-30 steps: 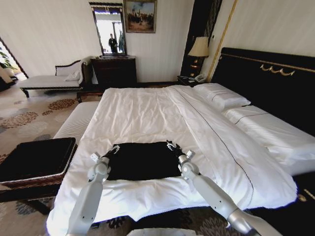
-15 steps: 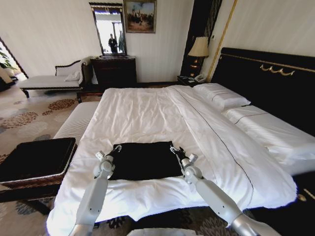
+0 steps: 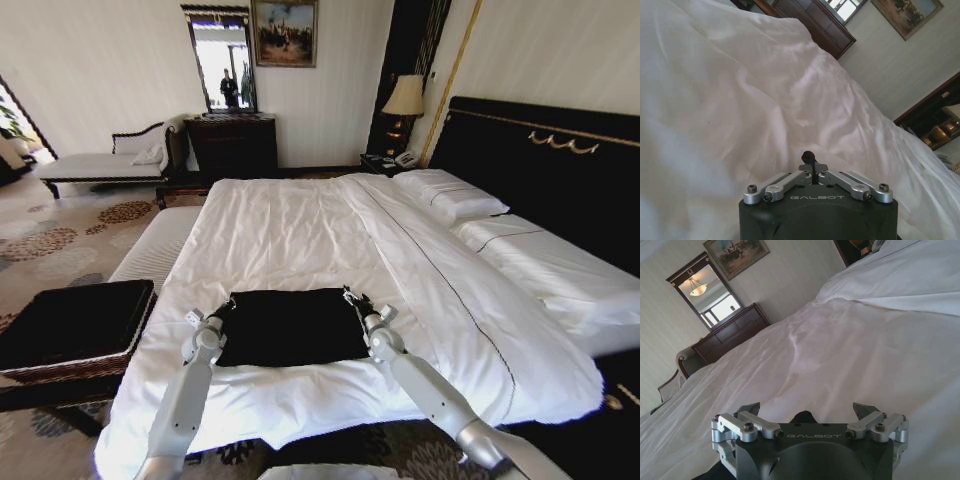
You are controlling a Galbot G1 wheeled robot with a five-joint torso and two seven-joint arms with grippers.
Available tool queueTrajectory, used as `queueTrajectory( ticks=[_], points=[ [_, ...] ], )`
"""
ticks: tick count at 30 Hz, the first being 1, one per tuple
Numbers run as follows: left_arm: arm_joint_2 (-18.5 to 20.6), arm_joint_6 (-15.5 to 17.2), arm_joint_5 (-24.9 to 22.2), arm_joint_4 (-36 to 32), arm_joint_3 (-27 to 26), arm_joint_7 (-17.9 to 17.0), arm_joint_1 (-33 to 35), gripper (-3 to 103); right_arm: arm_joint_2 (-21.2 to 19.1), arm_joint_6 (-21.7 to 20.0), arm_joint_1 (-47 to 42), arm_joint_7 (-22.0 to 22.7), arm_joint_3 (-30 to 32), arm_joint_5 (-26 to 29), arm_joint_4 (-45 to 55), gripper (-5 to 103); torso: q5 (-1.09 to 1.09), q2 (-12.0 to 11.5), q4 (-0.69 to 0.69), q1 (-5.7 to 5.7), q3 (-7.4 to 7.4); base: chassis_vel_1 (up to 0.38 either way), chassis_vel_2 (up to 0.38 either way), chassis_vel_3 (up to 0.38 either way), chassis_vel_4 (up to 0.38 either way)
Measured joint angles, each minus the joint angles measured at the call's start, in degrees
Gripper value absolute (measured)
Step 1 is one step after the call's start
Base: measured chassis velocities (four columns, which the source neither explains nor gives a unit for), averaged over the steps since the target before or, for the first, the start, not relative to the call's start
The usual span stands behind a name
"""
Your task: Fold the clothes on the bed and place them into the basket.
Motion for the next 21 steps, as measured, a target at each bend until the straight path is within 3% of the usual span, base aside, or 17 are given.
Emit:
queueTrajectory(
  ticks=[13, 15, 21],
  points=[
    [0.94, -2.11, -3.44, -2.23, -2.99, 1.43, 1.4, 0, 2.59, -0.92, 2.76, -6.39, -0.83, 0.6, -7.55, 103, -0.01, 0.0, 0.0, 0.0, -0.01, 0.0, 0.0, 0.0, 0.0],
    [0.97, -2.14, -3.26, -2.45, -2.96, 1.44, 1.6, 0, 3.02, -0.92, 2.86, -8.16, -0.96, 0.64, -8.43, 96, 0.0, 0.01, -0.01, 0.0, 0.0, 0.0, 0.0, 0.0, 0.0],
    [0.63, -2.2, -2.44, -2.52, -2.81, 1.41, 1.74, 0, 4.7, -0.67, 4.48, -12.1, -1.54, 1.29, -11.48, 94, 0.0, 0.01, 0.0, 0.0, 0.0, 0.0, 0.0, 0.0, 0.0]
  ],
)
